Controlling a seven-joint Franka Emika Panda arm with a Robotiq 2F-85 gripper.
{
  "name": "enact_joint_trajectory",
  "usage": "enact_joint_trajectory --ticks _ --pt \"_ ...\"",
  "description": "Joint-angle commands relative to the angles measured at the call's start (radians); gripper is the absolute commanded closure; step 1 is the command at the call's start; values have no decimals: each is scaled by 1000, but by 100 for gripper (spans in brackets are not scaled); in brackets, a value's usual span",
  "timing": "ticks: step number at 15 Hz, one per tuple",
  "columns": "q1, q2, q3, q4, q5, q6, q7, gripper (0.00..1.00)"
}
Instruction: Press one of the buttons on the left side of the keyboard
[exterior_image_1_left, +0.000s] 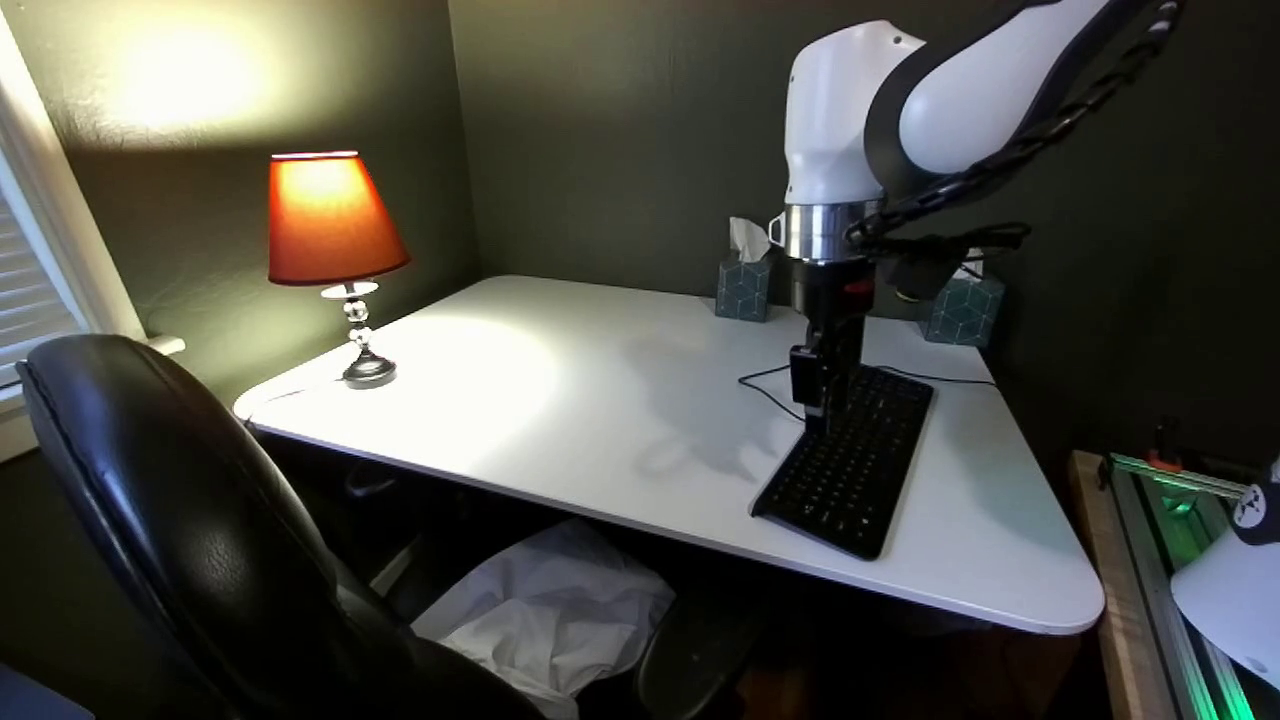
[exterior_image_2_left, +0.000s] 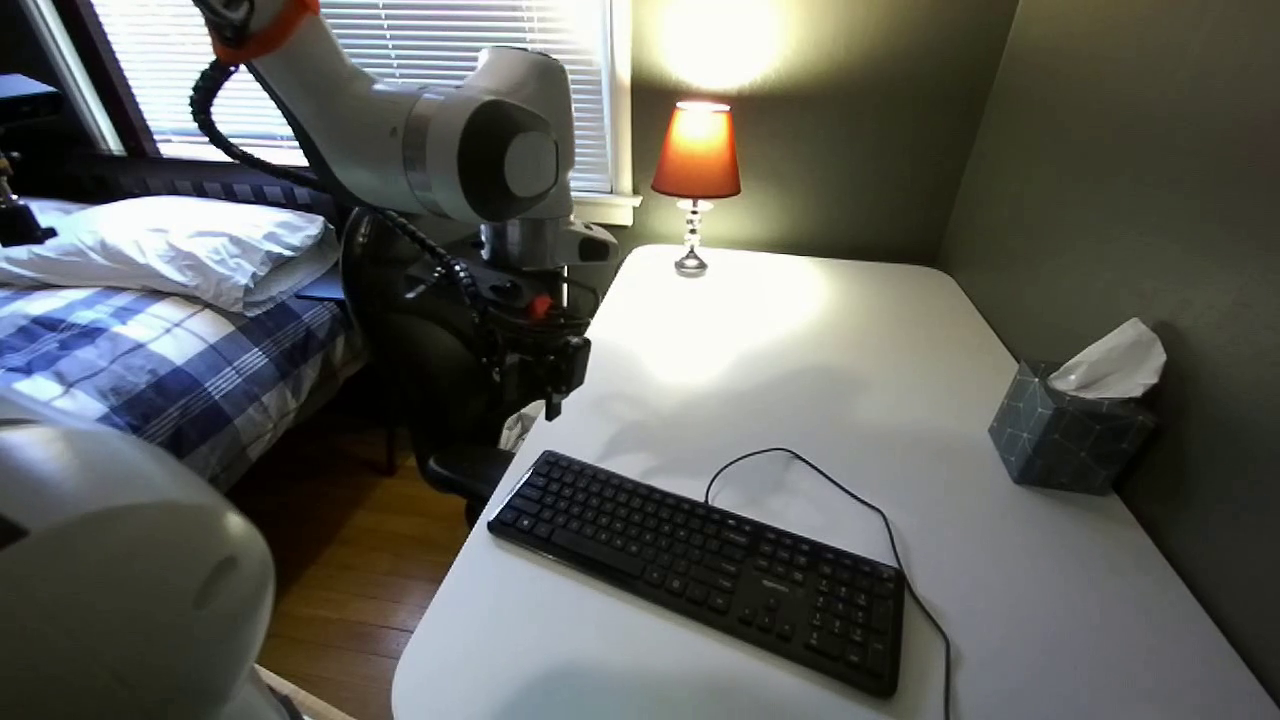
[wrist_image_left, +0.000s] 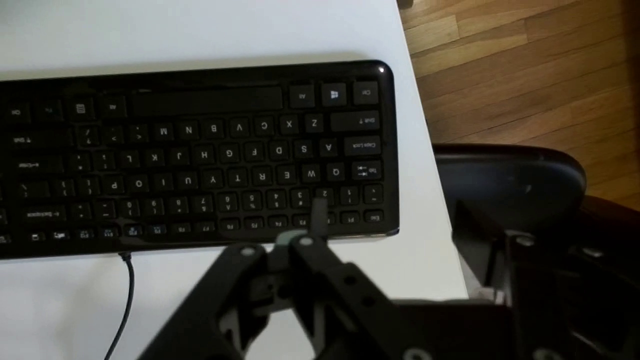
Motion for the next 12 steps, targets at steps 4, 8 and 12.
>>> enact_joint_trajectory --ticks 4,8,12 --pt "2 127 -32 59 20 -36 -45 88" --pt "-3 175 -43 82 33 -49 -63 100" --pt "-8 219 -49 102 29 -52 -58 100"
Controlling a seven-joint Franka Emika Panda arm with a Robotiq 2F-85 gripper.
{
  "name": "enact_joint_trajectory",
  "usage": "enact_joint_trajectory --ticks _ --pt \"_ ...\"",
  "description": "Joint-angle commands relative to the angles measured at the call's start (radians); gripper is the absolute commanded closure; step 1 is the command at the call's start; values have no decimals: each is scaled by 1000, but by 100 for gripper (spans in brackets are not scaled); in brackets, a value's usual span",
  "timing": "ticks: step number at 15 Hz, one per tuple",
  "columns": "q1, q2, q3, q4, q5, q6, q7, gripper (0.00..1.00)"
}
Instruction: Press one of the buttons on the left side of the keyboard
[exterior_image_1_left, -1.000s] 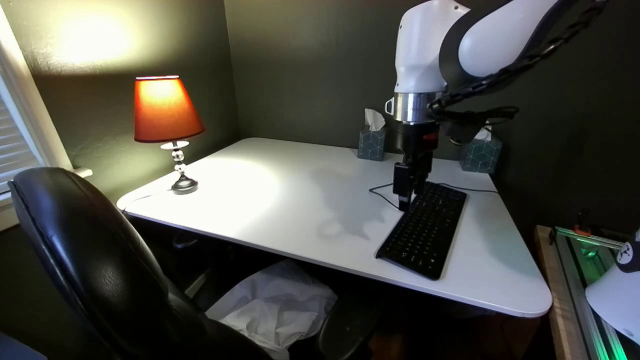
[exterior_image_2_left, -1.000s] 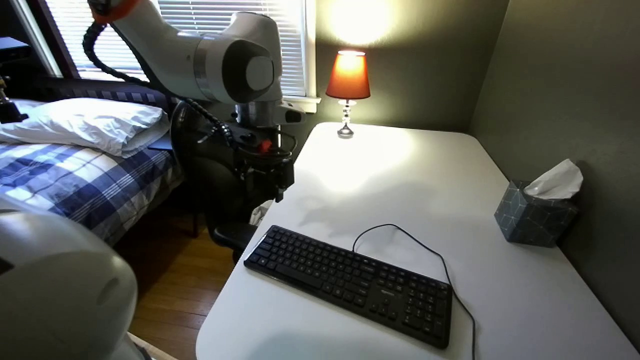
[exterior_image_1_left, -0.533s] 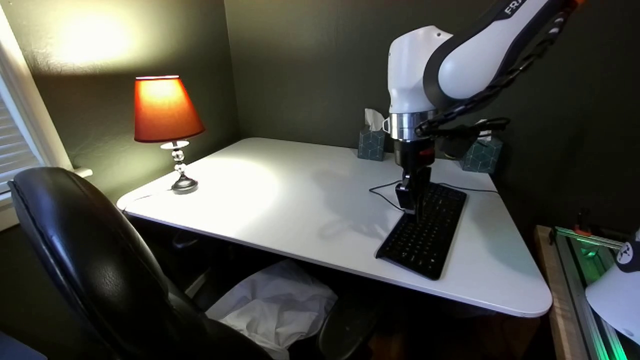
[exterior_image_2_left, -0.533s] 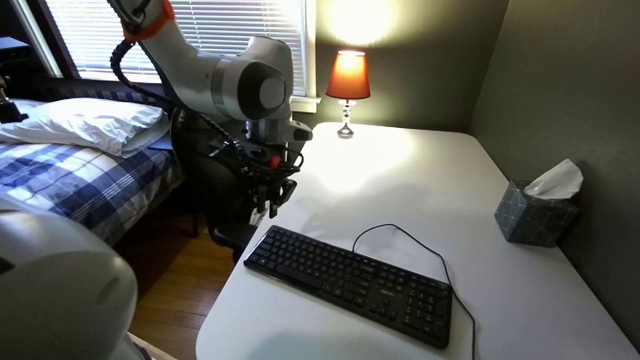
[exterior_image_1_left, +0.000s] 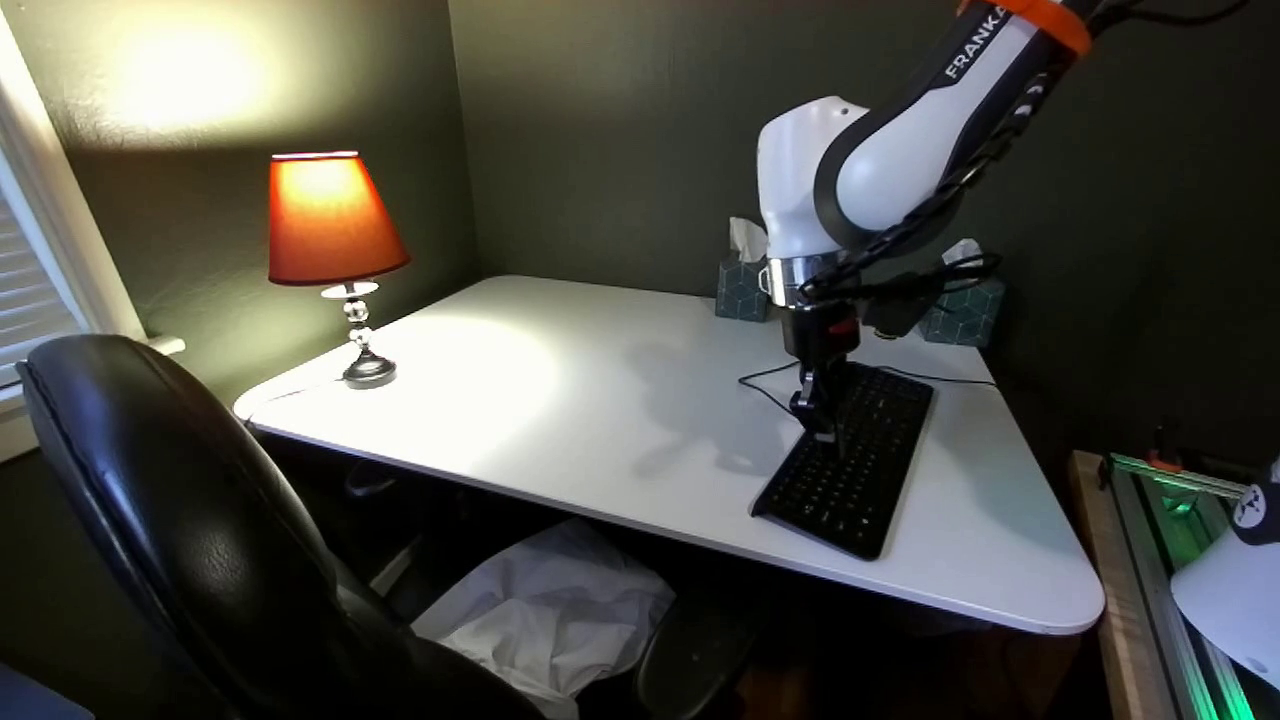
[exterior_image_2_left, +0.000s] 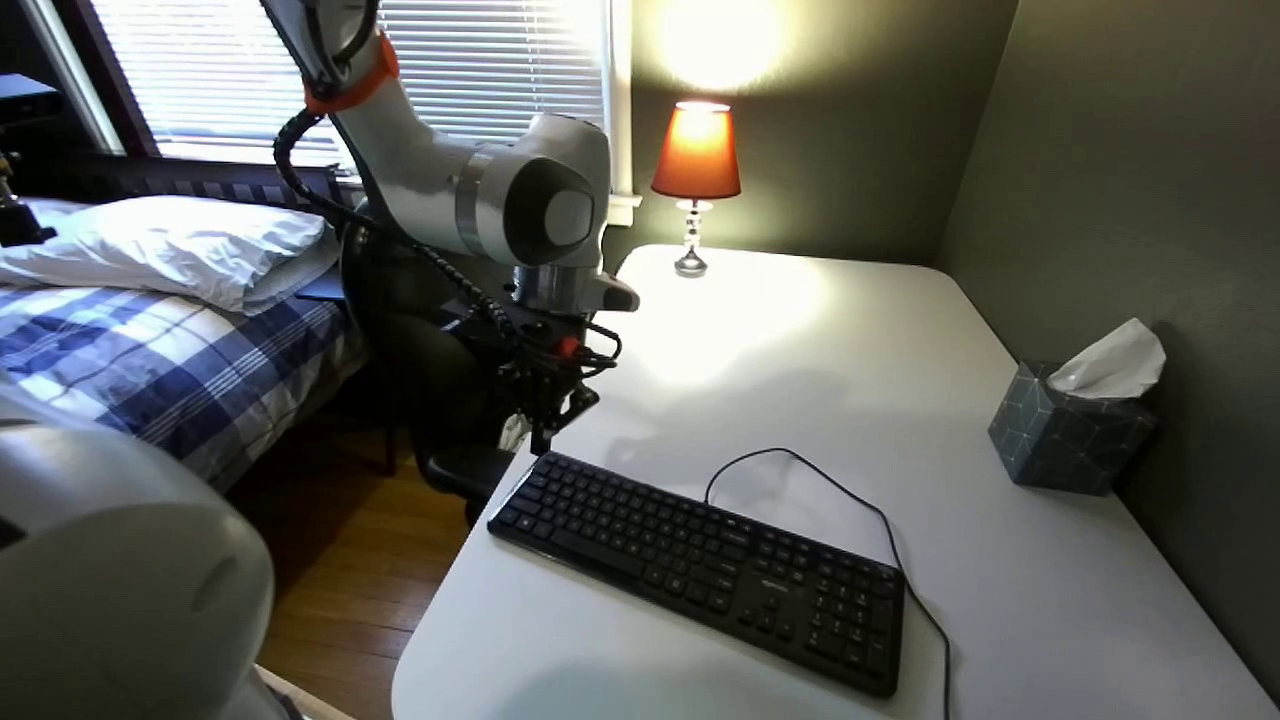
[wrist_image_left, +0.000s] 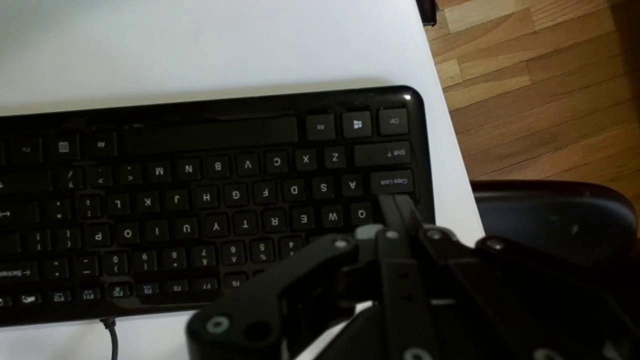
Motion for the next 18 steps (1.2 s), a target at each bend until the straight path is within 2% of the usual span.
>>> enact_joint_trajectory --ticks 1,10,18 --pt "-3 52 -10 35 6 -26 -15 100" --pt "0 126 -15 68 -22 -39 -1 100" --pt "-2 174 -21 106 -20 -96 -5 100"
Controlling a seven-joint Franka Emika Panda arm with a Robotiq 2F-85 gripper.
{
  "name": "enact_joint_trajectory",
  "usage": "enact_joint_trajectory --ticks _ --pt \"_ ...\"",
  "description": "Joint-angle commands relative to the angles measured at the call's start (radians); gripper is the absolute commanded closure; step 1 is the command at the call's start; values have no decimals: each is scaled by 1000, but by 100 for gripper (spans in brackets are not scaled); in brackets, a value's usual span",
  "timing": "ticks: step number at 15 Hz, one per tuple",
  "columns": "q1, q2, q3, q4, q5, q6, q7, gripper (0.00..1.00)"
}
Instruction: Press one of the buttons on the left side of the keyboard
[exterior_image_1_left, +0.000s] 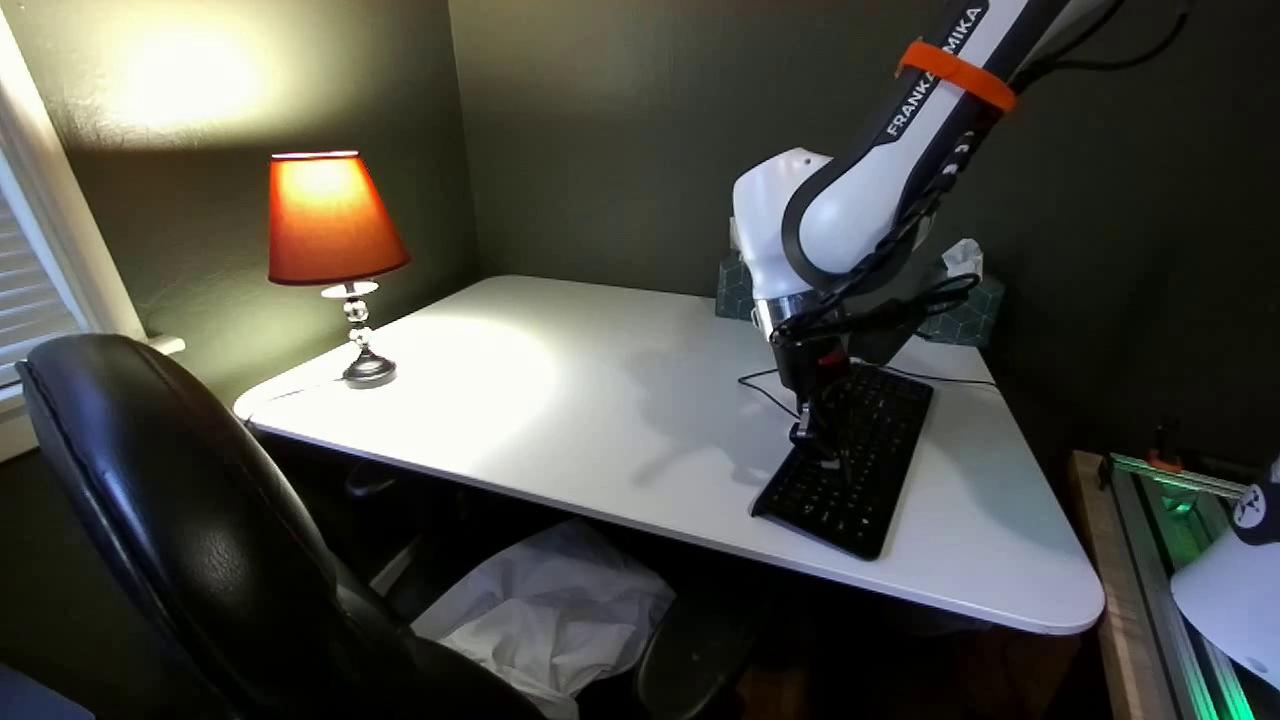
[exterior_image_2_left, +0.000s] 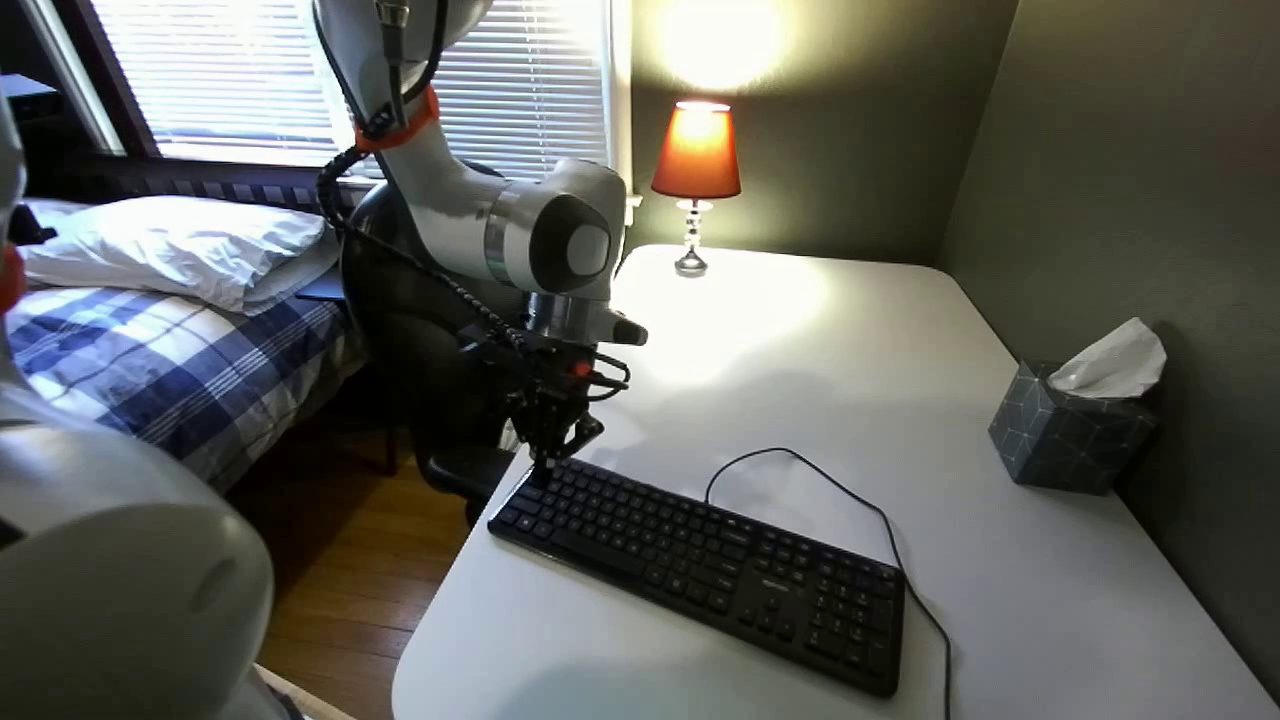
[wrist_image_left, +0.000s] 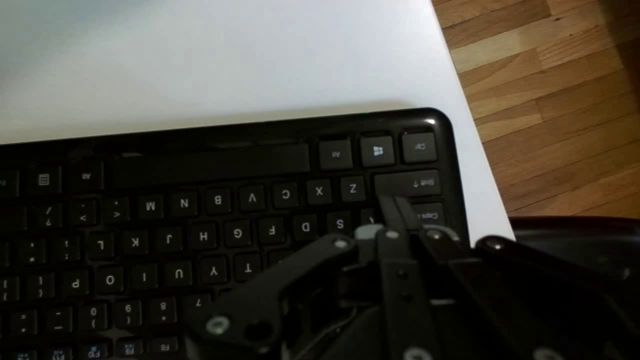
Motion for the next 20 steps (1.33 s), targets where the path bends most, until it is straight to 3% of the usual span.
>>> enact_joint_trajectory --ticks 1,20 --pt "1 33 -8 36 -10 -55 -5 100" --pt "-1 134 -16 128 -5 -138 -4 100"
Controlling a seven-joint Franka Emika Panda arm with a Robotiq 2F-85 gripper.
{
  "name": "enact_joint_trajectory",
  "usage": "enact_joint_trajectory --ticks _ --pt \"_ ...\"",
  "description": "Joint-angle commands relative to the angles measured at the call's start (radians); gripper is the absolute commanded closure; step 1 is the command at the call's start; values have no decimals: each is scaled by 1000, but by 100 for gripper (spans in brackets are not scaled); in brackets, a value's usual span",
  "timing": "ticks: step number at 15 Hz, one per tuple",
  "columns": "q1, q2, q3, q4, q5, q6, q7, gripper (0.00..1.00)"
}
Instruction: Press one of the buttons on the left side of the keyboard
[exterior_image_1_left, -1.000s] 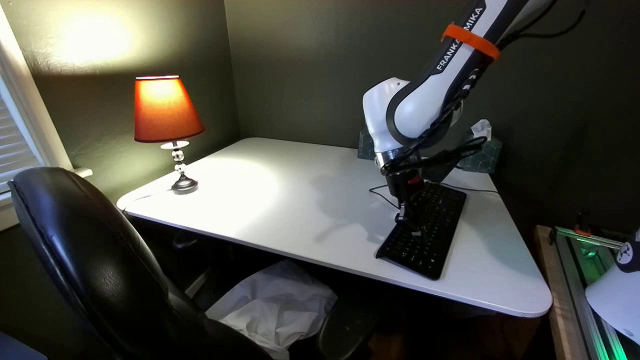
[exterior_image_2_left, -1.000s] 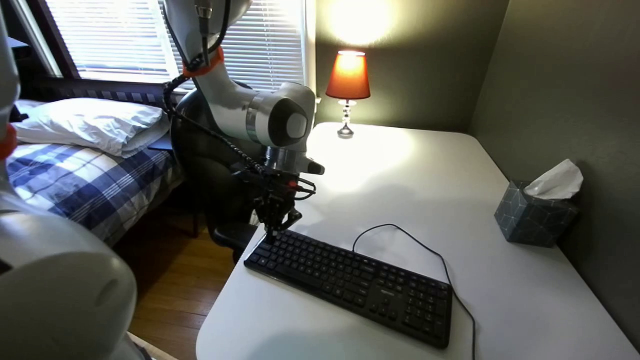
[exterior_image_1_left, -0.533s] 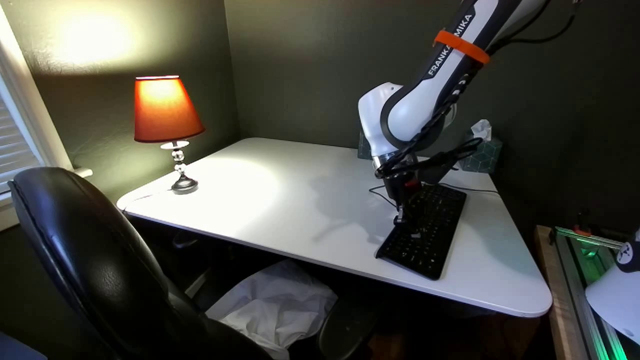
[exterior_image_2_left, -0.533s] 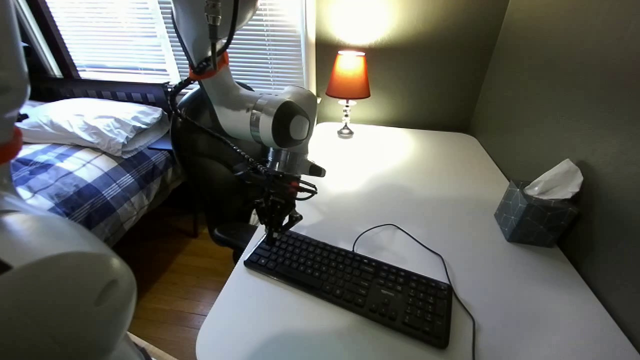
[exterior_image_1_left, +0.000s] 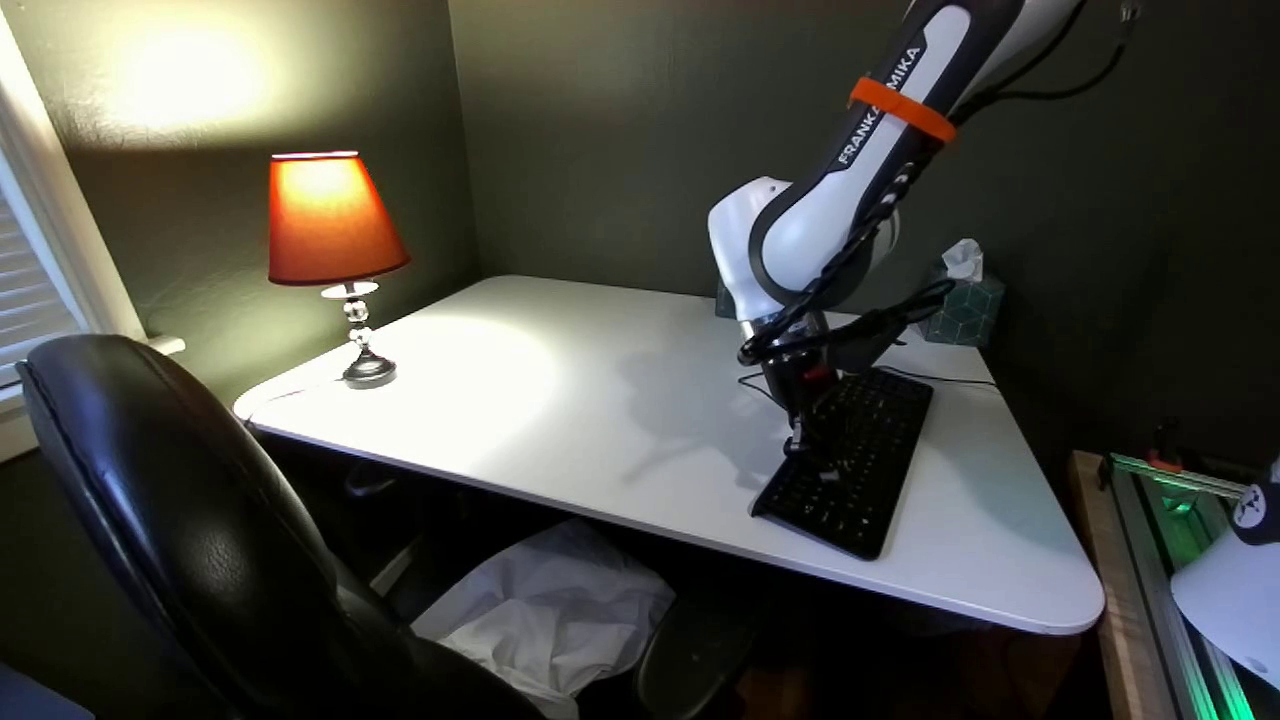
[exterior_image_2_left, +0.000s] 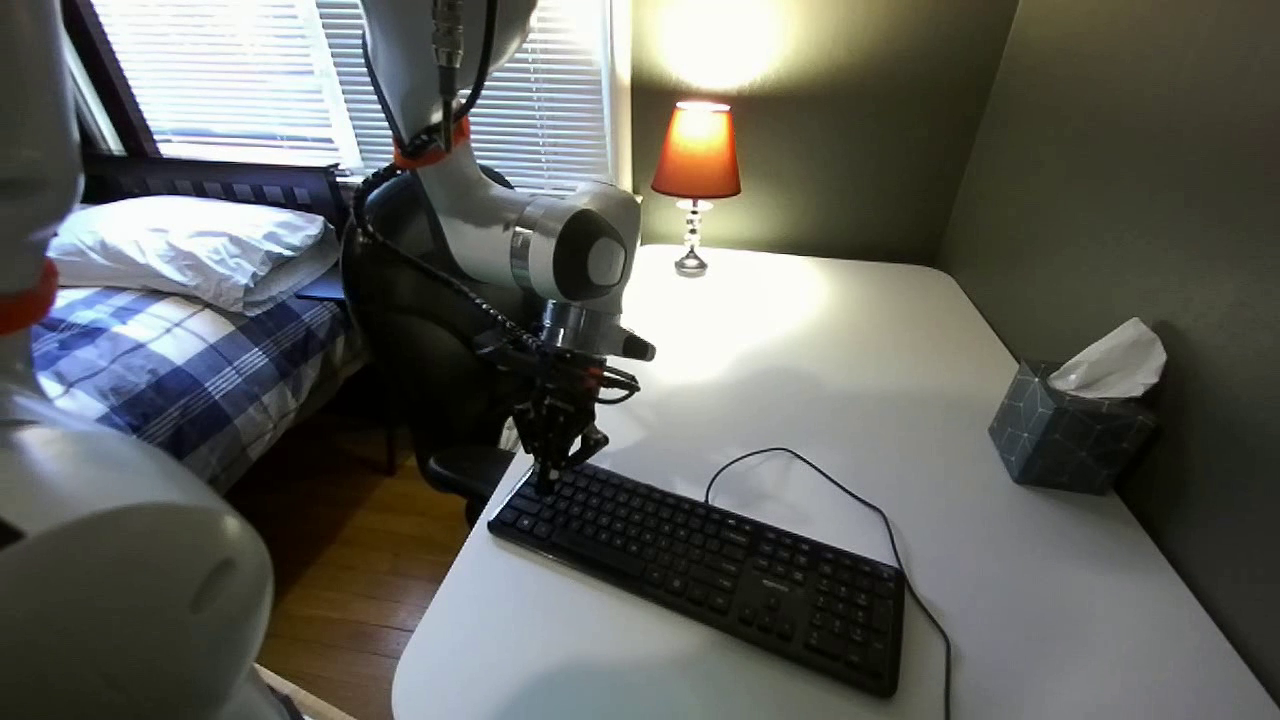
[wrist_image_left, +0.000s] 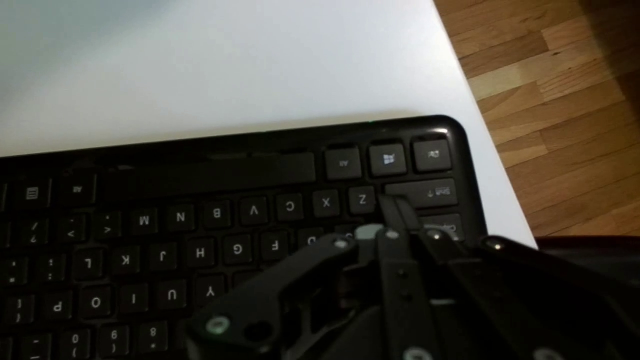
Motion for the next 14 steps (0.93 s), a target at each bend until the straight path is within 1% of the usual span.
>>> enact_joint_trajectory --ticks 1,14 --pt "0 30 -4 34 -4 -48 -4 100" --pt "1 71 -4 74 -2 -75 -5 100"
